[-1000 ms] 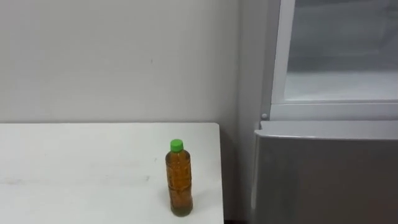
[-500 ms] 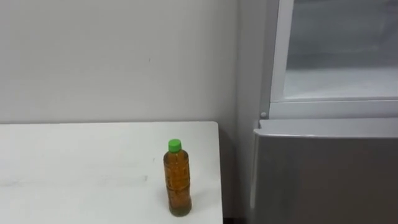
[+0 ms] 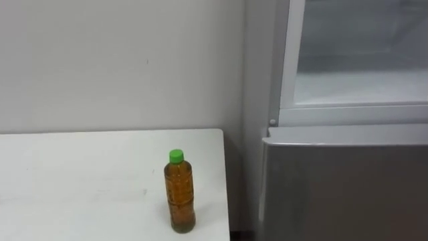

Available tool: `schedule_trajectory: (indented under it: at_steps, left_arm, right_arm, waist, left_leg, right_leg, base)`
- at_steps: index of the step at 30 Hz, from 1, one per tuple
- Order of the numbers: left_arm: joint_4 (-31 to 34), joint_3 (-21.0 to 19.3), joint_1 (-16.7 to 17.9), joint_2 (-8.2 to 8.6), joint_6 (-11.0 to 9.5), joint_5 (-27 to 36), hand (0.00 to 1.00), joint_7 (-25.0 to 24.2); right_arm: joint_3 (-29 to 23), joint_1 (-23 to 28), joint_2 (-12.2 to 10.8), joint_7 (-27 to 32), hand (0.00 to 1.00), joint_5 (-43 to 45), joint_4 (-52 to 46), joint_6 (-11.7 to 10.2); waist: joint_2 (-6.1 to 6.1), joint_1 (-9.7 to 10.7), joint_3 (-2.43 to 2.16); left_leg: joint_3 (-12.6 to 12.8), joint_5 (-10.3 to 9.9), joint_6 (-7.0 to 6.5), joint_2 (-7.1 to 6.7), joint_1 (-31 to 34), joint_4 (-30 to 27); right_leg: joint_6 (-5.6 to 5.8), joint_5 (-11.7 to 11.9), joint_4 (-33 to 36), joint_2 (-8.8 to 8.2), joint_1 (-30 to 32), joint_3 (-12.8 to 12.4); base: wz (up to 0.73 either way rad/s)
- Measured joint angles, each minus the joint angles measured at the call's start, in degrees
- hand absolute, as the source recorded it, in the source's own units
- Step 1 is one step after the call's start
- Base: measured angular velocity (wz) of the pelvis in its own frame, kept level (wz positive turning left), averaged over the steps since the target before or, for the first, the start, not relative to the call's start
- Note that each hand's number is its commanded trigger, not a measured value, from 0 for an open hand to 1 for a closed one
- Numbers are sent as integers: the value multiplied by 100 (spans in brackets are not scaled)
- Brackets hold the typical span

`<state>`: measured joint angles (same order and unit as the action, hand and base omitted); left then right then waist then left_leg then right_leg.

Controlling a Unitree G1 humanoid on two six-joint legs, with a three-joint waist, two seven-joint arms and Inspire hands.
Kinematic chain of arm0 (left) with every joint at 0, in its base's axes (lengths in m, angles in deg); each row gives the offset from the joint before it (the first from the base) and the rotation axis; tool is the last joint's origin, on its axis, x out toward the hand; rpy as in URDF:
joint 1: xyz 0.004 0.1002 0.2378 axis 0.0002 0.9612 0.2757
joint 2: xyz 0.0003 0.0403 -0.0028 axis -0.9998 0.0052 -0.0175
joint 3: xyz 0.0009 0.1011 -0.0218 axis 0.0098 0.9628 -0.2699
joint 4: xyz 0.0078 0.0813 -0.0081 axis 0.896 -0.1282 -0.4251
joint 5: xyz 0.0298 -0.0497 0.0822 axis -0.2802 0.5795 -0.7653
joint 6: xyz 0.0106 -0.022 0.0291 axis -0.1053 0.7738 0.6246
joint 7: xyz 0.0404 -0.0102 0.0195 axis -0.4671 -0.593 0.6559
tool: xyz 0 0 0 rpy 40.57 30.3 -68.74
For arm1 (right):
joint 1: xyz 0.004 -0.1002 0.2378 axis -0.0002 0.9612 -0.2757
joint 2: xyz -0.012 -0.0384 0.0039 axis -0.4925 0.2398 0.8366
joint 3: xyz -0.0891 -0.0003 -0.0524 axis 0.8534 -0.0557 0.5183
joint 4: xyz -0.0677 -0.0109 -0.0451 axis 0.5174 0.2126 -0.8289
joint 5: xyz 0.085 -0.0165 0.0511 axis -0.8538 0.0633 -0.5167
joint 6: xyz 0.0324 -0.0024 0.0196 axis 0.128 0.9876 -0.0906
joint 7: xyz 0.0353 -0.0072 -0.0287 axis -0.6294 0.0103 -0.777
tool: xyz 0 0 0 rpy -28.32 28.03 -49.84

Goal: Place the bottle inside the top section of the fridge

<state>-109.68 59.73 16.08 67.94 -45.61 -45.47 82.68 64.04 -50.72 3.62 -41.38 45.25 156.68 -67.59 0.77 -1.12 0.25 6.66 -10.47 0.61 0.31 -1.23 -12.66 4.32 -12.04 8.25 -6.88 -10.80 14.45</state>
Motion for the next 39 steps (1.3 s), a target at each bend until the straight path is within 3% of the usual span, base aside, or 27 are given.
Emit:
schedule_trajectory:
  at_steps: [4,19,26,28,30,36,39]
  left_arm:
    - [-9,-4,-3,4,-12,8,0,-26]
    - [-100,-9,-27,-4,-33,20,0,-77]
    - [-191,-6,-105,-8,-62,14,0,-75]
    - [-181,-1,-107,-10,-95,6,0,-81]
    - [-179,-4,-117,-40,-131,9,0,-82]
    - [-154,-6,-177,-132,-145,9,0,-83]
    - [-121,4,-180,-166,-142,10,0,-97]
  right_arm:
    - [118,-64,-13,34,0,-24,1,-6]
    - [328,-76,-12,94,0,-94,-51,-35]
    - [356,-230,2,115,0,529,-249,-37]
    - [360,-212,8,157,0,898,-858,-30]
    - [360,-179,13,165,0,1177,-1484,-45]
    - [556,-172,41,170,0,1696,-2978,-31]
    - [777,-165,43,136,0,1992,-3791,7]
  waist:
    - [24,77,-13]
    - [18,67,-4]
    - [44,56,-12]
    - [75,67,30]
    - [106,71,35]
    - [212,-77,-2]
    - [238,-81,3]
  left_leg:
    - [-3,0,0,3,-18,-3]
    - [35,1,-2,13,-48,-3]
    - [96,4,-1,32,-32,7]
    - [120,8,-2,35,-22,12]
    - [126,8,-2,35,-11,11]
    - [137,8,-3,33,15,1]
    - [130,7,-2,32,37,5]
  right_leg:
    - [0,0,37,1,-1,4]
    - [0,1,45,0,-13,-8]
    - [-4,3,58,4,78,-56]
    - [-12,8,62,3,106,-80]
    - [-12,8,63,3,116,-93]
    - [-12,17,69,2,171,-82]
    - [-11,17,58,3,186,-64]
  base:
    - [0]
    - [0]
    - [-4]
    - [-6]
    - [-2]
    - [-1]
    - [1]
